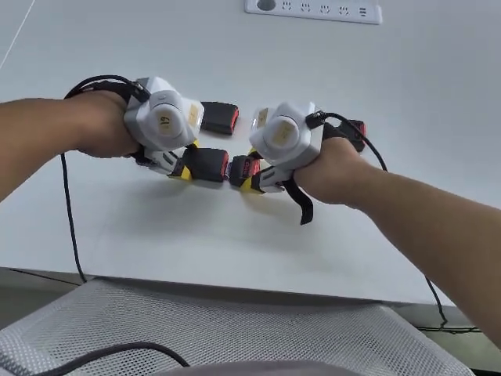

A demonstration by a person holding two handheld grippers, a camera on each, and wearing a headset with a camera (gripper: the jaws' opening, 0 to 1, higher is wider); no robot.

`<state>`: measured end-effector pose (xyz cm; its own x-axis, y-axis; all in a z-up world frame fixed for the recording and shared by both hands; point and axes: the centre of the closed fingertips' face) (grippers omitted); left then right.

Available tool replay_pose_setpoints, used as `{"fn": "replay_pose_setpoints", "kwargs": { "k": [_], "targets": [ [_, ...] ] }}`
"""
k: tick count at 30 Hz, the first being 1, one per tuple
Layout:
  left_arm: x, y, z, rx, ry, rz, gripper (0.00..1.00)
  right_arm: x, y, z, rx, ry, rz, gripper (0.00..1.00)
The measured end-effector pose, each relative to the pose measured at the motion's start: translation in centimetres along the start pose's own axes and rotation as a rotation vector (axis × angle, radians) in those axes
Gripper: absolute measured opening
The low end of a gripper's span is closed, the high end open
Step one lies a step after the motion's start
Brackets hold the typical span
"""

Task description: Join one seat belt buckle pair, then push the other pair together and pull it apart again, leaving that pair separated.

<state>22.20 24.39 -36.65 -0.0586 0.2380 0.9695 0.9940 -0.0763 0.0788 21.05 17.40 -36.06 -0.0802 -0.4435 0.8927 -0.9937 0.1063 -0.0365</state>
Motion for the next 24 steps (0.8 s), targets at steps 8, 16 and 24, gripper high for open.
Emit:
{"fn": "replay_pose_setpoints", "kwargs": {
  "k": [8, 16, 24],
  "targets": [
    [0.0, 0.0, 0.0, -0.005, 0.057, 0.014, 0.31, -0.2, -0.1, 0.1, -0.001, 0.025, -0.018, 0.33],
    [0.1, 0.1, 0.0, 0.008, 0.084, -0.005, 0.33, -0.2, -0.2, 0.0, 0.016, 0.016, 0.005, 0.34],
    [1.2, 0.2, -0.1, 0.003, 0.087, -0.024, 0.33, 1.2, -0.8, -0.5, -0.002, -0.022, 0.022, 0.36]
  ]
}}
Point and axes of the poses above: the centre of the closed fingertips' face, and the gripper's own axes: x roughly backward along the fingers, y roughly to its left, z roughly out of its underside, and after that the axes turned 8 degrees about y, right-handed
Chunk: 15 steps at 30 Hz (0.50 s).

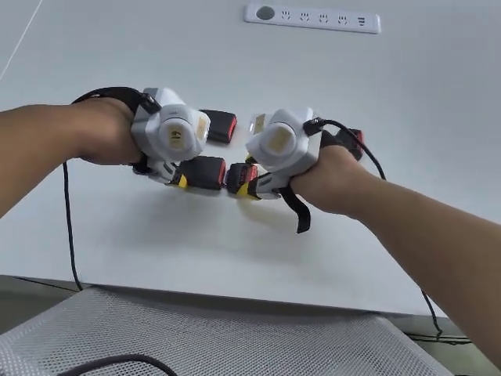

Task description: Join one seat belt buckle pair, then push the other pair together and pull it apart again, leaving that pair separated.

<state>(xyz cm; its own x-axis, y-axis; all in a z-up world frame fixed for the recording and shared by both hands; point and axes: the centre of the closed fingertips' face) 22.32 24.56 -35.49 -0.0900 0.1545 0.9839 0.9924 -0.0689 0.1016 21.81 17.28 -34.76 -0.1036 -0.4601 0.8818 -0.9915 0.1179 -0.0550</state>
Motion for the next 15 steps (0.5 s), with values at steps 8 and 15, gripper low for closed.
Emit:
{"fn": "replay_pose_setpoints", "kwargs": {
  "k": [8, 15],
  "targets": [
    [2.9, 1.6, -1.1, 0.084, -0.084, -0.018, 0.3, 2.3, -0.8, 0.4, -0.027, -0.022, 0.02, 0.34],
    [2.8, 4.0, -1.1, 0.08, -0.087, -0.052, 0.3, 3.7, -3.0, 3.2, 0.009, 0.029, 0.048, 0.34]
  ]
}}
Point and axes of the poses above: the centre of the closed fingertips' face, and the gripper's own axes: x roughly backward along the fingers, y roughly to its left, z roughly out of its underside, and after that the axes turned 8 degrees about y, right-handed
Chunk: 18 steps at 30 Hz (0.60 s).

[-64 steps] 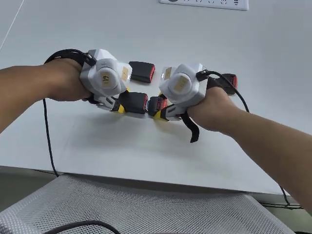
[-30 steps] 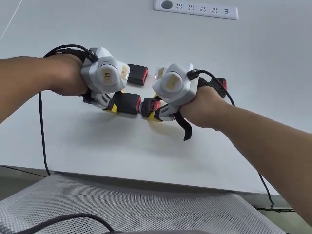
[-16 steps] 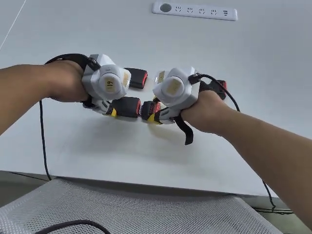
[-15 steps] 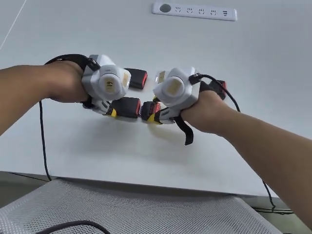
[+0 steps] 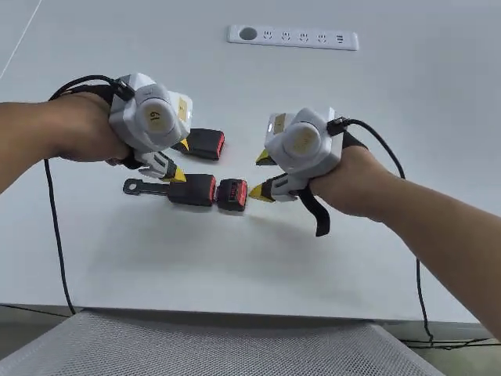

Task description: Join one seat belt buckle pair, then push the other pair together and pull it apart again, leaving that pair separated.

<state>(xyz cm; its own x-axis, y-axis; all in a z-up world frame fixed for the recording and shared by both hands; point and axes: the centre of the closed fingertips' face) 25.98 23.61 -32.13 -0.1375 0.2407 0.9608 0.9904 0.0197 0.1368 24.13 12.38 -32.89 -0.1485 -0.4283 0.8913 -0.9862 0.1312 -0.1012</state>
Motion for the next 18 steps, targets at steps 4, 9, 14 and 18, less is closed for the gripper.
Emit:
{"fn": "replay_pose_setpoints", "kwargs": {
  "k": [4, 9, 14, 18],
  "targets": [
    [-0.3, 1.6, 0.0, -0.004, -0.005, -0.031, 0.32, 0.9, -1.7, 2.7, 0.018, 0.046, 0.019, 0.34],
    [-1.3, 3.0, 0.5, -0.017, 0.02, -0.031, 0.33, 2.4, -4.6, 5.1, 0.024, 0.071, 0.067, 0.34],
    [-1.9, 4.9, 0.6, -0.019, 0.028, -0.052, 0.35, 3.3, -7.3, 8.8, -0.034, 0.103, 0.103, 0.34],
    [-2.8, 5.2, 0.0, -0.054, 0.023, -0.033, 0.35, 3.7, -7.9, 10.9, -0.07, 0.119, 0.087, 0.34]
  ]
}}
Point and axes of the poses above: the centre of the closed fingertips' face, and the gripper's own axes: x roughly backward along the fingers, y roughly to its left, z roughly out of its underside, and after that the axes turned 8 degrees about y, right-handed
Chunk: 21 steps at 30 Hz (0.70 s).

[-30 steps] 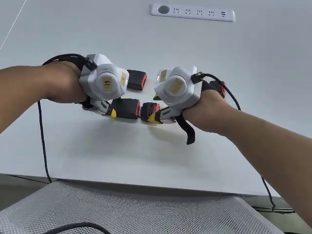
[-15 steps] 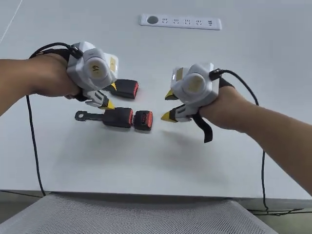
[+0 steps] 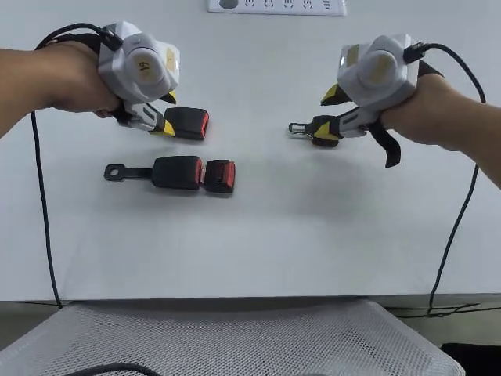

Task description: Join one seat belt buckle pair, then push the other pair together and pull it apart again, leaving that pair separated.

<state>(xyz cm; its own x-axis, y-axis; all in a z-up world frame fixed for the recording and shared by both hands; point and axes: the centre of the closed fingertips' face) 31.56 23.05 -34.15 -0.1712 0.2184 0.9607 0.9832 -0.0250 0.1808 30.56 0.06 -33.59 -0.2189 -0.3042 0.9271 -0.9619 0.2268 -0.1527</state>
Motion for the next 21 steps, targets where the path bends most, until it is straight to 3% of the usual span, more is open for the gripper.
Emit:
{"fn": "replay_pose_setpoints", "kwargs": {
  "k": [2, 10, 12, 14, 17, 21],
  "targets": [
    [-0.5, -0.2, 0.3, -0.035, 0.022, 0.021, 0.36, -0.2, 0.1, 0.4, -0.012, 0.006, -0.021, 0.34],
    [-1.6, 0.6, 0.8, -0.03, 0.032, 0.046, 0.35, -0.9, 0.3, 0.6, 0.013, 0.024, -0.042, 0.37],
    [-1.8, 0.4, 0.8, -0.018, 0.031, 0.069, 0.33, -0.9, 0.8, 0.5, -0.008, 0.013, -0.099, 0.36],
    [-1.9, 0.4, 0.7, -0.016, 0.032, 0.069, 0.32, -1.3, -0.1, 1.0, 0.007, 0.025, -0.096, 0.34],
    [-1.9, 0.4, 0.7, -0.039, 0.036, 0.069, 0.32, -1.5, 0.2, 1.1, 0.0, 0.031, -0.111, 0.33],
    [-1.9, 0.3, 0.7, -0.025, 0.033, 0.071, 0.32, -2.0, 0.4, 1.2, 0.012, 0.037, -0.119, 0.33]
  ]
}}
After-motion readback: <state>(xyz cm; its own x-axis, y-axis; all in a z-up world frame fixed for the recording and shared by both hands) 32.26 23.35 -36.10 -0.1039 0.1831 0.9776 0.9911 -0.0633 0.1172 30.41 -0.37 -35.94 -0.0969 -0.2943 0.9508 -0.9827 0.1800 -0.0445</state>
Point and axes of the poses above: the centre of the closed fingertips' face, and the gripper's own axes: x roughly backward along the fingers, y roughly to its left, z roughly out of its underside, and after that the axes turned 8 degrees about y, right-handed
